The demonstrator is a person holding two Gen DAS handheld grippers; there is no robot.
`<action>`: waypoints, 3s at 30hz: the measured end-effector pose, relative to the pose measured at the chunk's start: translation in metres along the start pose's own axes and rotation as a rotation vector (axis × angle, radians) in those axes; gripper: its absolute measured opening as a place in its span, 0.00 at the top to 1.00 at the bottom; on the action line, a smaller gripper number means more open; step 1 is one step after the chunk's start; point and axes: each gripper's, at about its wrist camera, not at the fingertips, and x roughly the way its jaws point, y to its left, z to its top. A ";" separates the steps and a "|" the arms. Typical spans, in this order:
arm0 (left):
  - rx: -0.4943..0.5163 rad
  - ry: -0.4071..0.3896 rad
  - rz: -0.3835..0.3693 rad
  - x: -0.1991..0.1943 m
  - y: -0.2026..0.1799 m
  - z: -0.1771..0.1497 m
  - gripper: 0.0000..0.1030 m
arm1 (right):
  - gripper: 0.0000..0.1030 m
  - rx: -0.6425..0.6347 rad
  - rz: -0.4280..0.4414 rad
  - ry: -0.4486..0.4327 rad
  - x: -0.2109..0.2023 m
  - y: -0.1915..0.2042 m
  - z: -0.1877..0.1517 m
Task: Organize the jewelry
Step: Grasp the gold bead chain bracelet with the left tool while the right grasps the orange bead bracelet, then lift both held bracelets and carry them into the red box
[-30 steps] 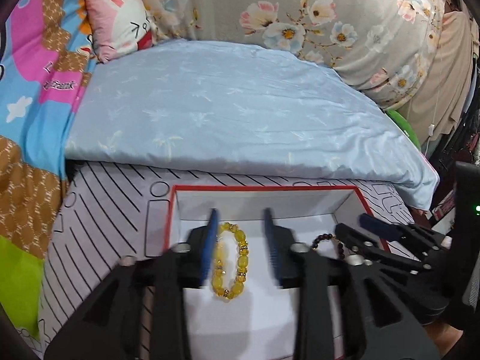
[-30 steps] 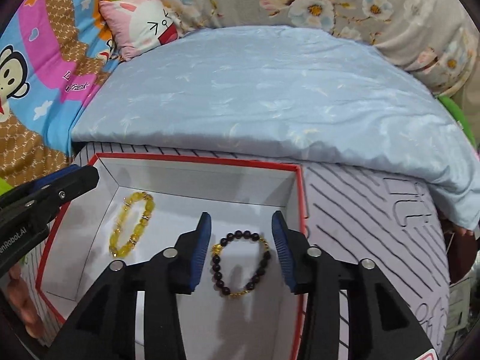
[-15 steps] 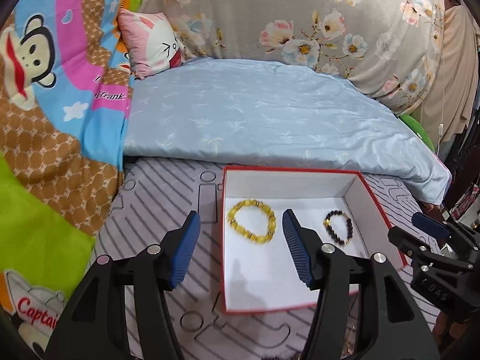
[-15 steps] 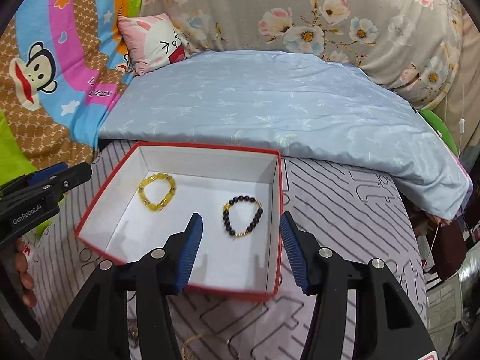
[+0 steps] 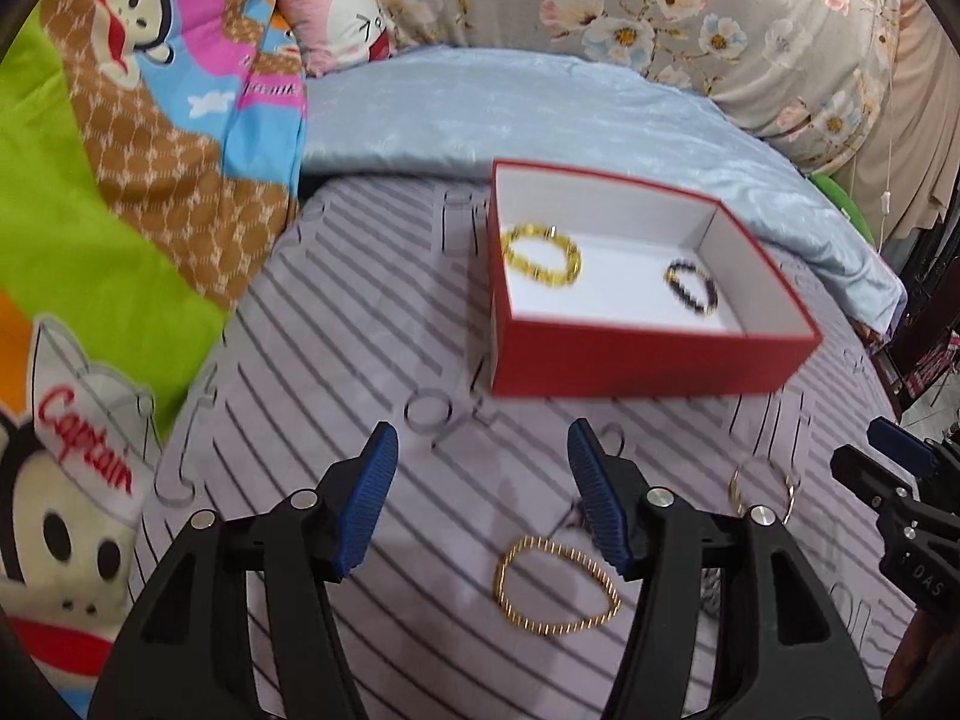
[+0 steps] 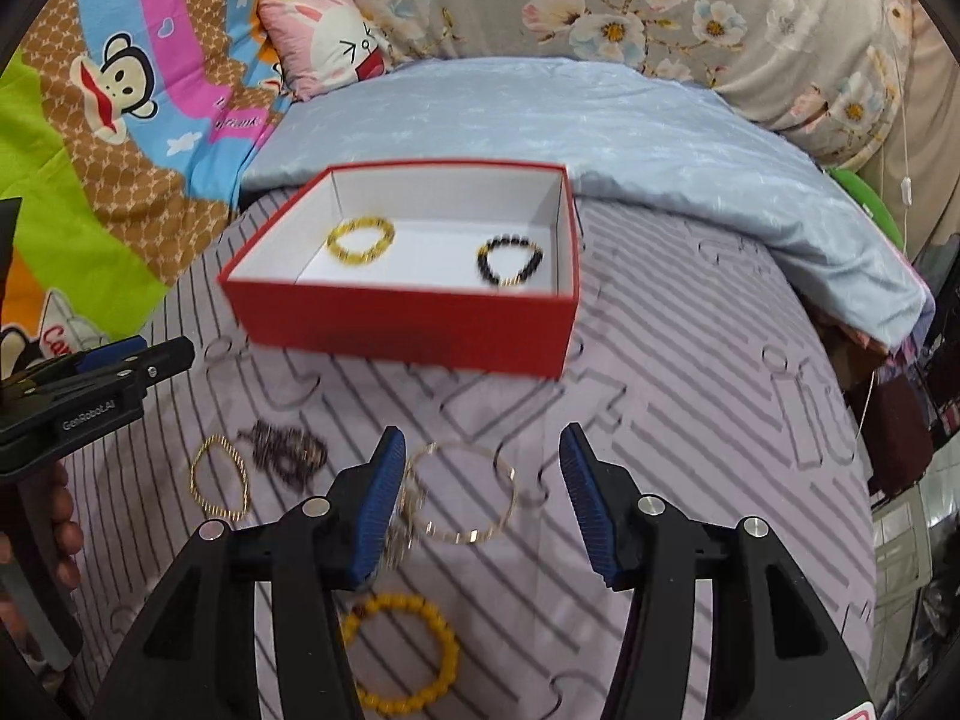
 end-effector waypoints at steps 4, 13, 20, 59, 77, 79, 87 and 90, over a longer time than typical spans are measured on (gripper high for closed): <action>-0.001 0.048 0.013 0.006 0.000 -0.025 0.45 | 0.50 0.012 0.006 0.035 -0.004 0.002 -0.025; 0.003 0.093 0.039 0.015 -0.002 -0.054 0.45 | 0.52 0.029 0.016 0.083 -0.007 0.006 -0.056; 0.035 0.078 0.064 0.017 -0.009 -0.058 0.49 | 0.59 0.047 0.019 0.112 0.000 0.005 -0.066; 0.024 0.082 0.002 -0.004 -0.012 -0.050 0.97 | 0.94 0.071 0.073 0.090 -0.004 0.003 -0.057; 0.054 0.013 -0.008 -0.036 -0.023 -0.023 0.97 | 0.94 0.057 0.105 -0.015 -0.030 0.003 -0.018; 0.057 0.003 -0.009 -0.038 -0.023 -0.018 0.97 | 0.94 0.053 0.107 -0.024 -0.030 0.004 -0.013; 0.066 -0.037 -0.013 -0.043 -0.027 0.000 0.97 | 0.94 0.039 0.119 -0.059 -0.030 0.007 0.007; 0.070 -0.049 -0.015 -0.042 -0.028 0.007 0.97 | 0.94 0.031 0.123 -0.072 -0.030 0.008 0.014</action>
